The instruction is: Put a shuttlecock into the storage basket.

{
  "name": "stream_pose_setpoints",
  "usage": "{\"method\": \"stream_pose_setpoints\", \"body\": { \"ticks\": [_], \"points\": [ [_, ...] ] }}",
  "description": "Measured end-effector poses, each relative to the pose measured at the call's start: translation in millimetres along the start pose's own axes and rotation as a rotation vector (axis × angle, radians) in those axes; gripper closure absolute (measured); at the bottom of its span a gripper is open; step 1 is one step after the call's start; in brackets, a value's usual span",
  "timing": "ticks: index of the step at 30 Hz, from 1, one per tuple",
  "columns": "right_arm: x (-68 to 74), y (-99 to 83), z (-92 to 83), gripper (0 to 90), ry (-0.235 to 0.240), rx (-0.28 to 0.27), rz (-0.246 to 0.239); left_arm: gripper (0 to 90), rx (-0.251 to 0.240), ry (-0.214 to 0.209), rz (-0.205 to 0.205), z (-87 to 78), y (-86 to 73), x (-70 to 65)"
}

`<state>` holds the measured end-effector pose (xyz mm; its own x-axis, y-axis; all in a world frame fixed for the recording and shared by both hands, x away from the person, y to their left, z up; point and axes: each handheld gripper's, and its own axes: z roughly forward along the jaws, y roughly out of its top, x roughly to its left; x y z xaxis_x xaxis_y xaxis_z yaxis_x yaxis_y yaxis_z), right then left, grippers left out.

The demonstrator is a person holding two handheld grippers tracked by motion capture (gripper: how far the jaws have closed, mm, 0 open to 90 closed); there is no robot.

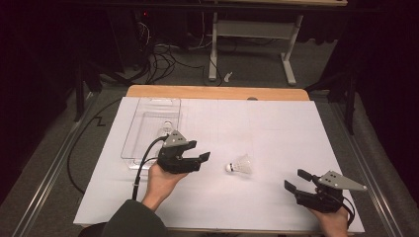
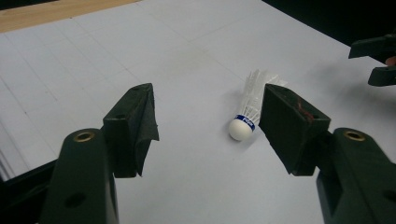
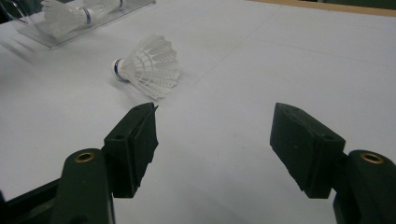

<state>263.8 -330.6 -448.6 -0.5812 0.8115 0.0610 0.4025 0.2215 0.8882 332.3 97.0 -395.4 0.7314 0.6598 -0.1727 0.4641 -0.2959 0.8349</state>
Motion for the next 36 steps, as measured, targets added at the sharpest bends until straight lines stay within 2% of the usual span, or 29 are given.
{"method": "stream_pose_setpoints", "body": {
  "ticks": [36],
  "points": [
    [0.0,-0.1,0.1,32.2,0.000,0.002,0.000,37.2,0.041,-0.044,0.006,21.9,17.1,-8.8]
  ]
}}
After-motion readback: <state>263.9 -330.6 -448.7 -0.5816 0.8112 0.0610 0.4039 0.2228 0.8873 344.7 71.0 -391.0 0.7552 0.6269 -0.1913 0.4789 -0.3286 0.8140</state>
